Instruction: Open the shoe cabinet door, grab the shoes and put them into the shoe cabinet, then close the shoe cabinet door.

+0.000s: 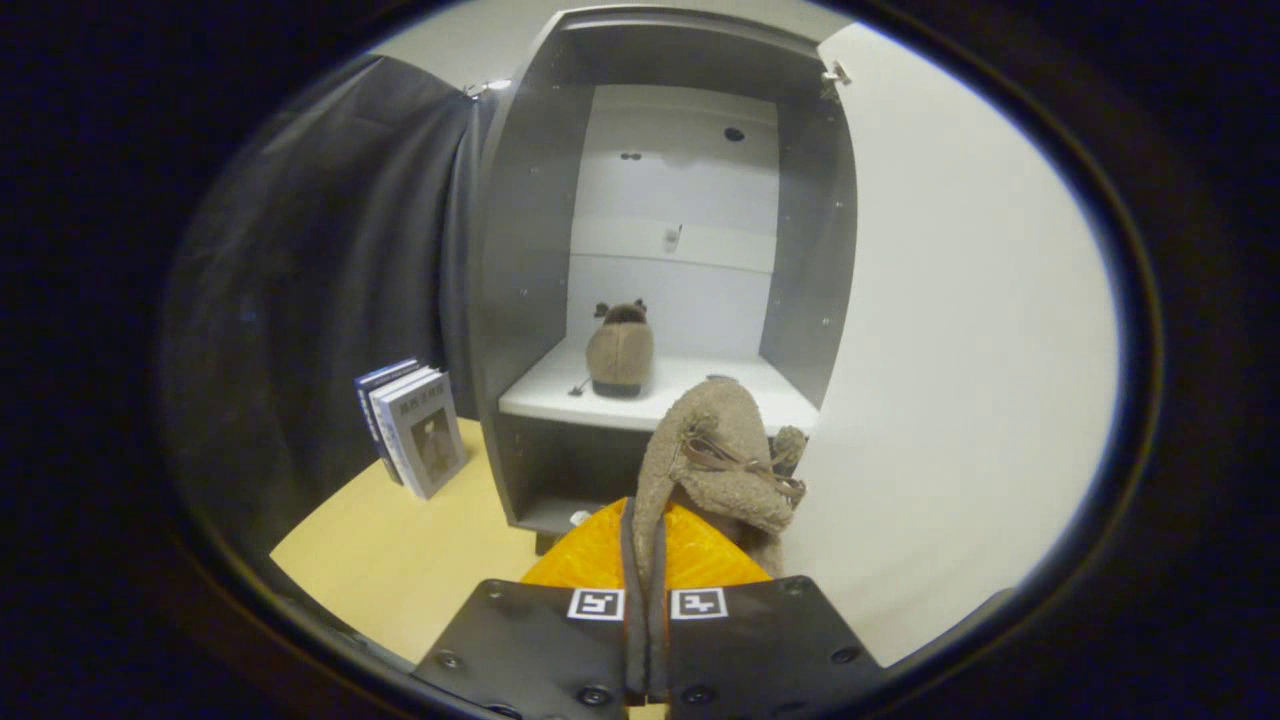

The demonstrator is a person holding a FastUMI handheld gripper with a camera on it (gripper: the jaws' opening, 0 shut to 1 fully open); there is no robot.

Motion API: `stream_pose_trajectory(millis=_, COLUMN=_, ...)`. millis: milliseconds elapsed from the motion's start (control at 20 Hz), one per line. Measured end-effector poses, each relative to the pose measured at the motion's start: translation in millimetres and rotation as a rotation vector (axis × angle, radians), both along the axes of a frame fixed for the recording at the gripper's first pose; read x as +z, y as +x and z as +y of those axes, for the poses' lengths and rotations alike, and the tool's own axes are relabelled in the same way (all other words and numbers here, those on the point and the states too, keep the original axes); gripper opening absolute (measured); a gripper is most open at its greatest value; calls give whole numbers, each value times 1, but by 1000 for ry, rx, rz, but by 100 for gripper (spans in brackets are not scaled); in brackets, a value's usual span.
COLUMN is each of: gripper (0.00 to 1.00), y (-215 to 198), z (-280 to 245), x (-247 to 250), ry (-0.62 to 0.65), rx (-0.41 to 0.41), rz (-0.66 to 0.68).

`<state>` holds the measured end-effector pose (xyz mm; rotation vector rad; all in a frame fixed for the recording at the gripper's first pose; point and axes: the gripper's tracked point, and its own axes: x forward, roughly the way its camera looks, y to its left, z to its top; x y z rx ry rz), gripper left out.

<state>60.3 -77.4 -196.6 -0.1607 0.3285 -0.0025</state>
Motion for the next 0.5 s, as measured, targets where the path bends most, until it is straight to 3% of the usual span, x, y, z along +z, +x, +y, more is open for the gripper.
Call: stream_pose_trajectory(millis=500, gripper=3, y=137, z=-33, x=43, ry=-88, rx=-25, rz=-35)
